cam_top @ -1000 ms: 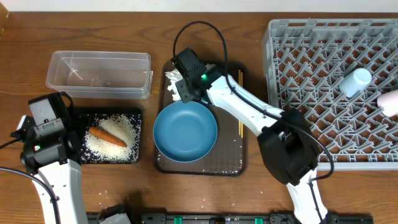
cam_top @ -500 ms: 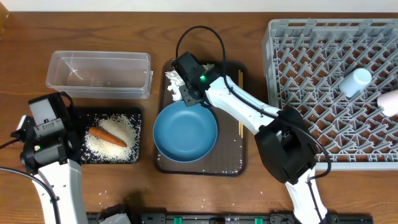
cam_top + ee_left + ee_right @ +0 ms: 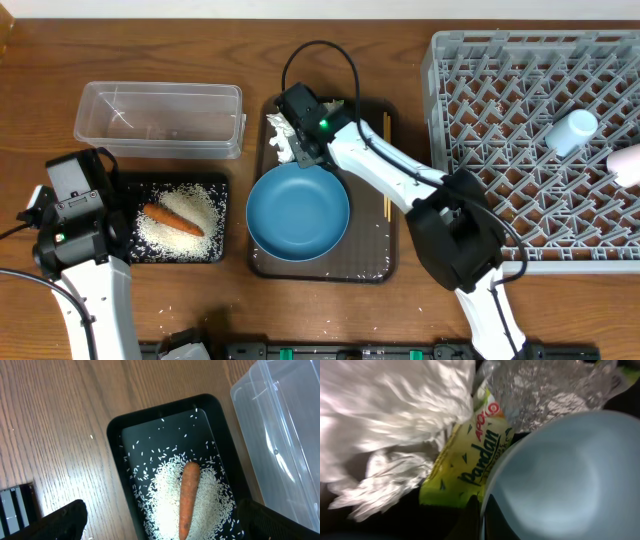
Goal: Sort waste into correct bins and load items into the dishwasher rack
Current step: 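Move the right gripper to the small light-blue bowl and grasp it, then carry the small bowl to the rack and set it down, then move the right gripper to the blue plate's rim and grasp it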
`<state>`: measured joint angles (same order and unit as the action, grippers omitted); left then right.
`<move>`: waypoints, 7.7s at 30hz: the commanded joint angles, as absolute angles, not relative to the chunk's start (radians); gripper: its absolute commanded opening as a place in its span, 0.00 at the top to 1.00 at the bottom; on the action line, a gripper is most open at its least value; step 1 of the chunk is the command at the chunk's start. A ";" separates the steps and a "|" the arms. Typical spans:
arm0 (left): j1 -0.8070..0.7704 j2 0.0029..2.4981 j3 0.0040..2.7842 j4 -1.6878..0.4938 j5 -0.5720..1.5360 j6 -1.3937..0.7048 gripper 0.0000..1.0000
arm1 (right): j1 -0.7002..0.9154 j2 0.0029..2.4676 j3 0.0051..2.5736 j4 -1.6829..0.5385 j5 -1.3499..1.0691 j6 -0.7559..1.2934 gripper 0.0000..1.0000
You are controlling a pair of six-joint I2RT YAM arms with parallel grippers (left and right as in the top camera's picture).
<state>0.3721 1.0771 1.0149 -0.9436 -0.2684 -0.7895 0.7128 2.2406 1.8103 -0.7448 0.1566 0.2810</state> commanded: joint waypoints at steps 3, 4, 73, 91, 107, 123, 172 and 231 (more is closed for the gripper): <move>0.377 1.071 1.027 -0.949 -0.277 -0.802 0.02 | 0.650 2.053 1.880 -0.780 0.169 0.272 0.99; 0.377 1.071 1.027 -0.949 -0.277 -0.802 0.02 | 0.638 2.019 1.880 -0.787 0.169 0.272 0.99; 0.377 1.071 1.027 -0.949 -0.277 -0.802 0.02 | -0.754 1.668 1.224 -0.985 -1.156 -0.089 0.99; 0.377 1.071 1.027 -0.949 -0.277 -0.802 0.02 | -0.752 1.668 1.221 -0.942 -1.314 -0.152 0.99; 0.377 1.071 1.027 -0.949 -0.277 -0.802 0.02 | -0.739 1.671 1.156 -0.871 -1.269 -0.151 0.99; 0.377 1.071 1.027 -0.949 -0.277 -0.802 0.02 | -0.790 1.671 1.156 -0.722 -1.459 -0.008 0.99; 0.377 1.071 1.027 -0.949 -0.277 -0.802 0.02 | -0.806 1.371 1.170 -0.839 -0.744 0.233 0.36; 0.377 1.071 1.027 -0.949 -0.277 -0.802 0.02 | 1.023 1.829 1.263 -0.472 -0.141 0.193 0.12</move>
<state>0.3725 1.0771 1.0149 -0.9440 -0.2684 -0.7895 0.9943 1.7798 1.2484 -0.4732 -0.1703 0.2153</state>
